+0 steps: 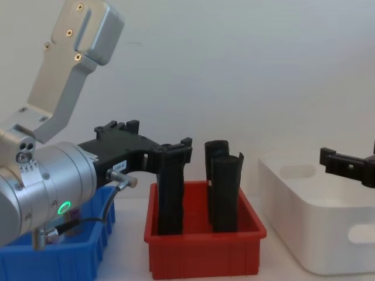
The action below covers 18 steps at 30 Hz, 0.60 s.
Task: Pick the cotton swabs from the blue box and place them into the white box.
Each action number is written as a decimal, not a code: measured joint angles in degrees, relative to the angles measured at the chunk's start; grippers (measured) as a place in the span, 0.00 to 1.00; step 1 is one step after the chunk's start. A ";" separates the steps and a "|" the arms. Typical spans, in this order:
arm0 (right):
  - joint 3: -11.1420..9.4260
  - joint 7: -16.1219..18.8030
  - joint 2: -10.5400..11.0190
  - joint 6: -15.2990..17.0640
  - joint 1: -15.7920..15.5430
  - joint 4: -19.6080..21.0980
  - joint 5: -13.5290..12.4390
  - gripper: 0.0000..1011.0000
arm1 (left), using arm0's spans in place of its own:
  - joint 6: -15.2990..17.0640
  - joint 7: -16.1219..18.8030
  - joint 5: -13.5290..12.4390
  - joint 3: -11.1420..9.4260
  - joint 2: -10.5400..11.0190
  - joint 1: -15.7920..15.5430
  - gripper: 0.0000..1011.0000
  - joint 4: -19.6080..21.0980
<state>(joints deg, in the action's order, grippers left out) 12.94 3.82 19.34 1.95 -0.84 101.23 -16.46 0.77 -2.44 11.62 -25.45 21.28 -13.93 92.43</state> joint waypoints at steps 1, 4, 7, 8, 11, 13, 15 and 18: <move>0.00 0.00 0.00 0.00 0.00 0.00 0.00 0.99 | 0.00 0.00 0.00 0.00 0.00 0.00 0.99 0.00; 0.00 0.00 0.00 0.00 0.00 0.00 0.00 0.99 | 0.00 0.00 0.00 0.00 0.00 0.00 0.99 0.00; 0.00 0.00 0.00 0.00 0.00 0.00 0.00 0.99 | 0.00 0.00 0.00 0.00 0.00 0.00 0.99 0.00; 0.00 0.00 0.00 0.00 0.00 0.00 0.00 0.99 | 0.00 0.00 0.00 0.00 0.00 0.00 0.99 0.00; 0.00 0.00 0.00 0.00 0.00 0.00 0.00 0.99 | 0.00 0.00 0.00 0.00 0.00 0.00 0.99 0.00; 0.00 0.00 0.00 0.00 0.00 0.00 0.00 0.99 | 0.00 0.00 0.00 0.00 0.00 0.00 0.99 0.00; 0.00 0.00 0.00 0.00 0.00 0.00 0.00 0.99 | 0.00 0.00 0.00 -0.01 0.00 0.00 0.99 0.00; 0.00 0.00 0.00 0.00 0.00 0.00 0.00 0.99 | 0.00 0.00 0.00 0.00 0.00 0.00 0.99 0.00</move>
<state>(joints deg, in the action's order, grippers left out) 12.94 3.83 19.33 1.95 -0.84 101.23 -16.46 0.78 -2.43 11.62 -25.45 21.29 -13.93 92.42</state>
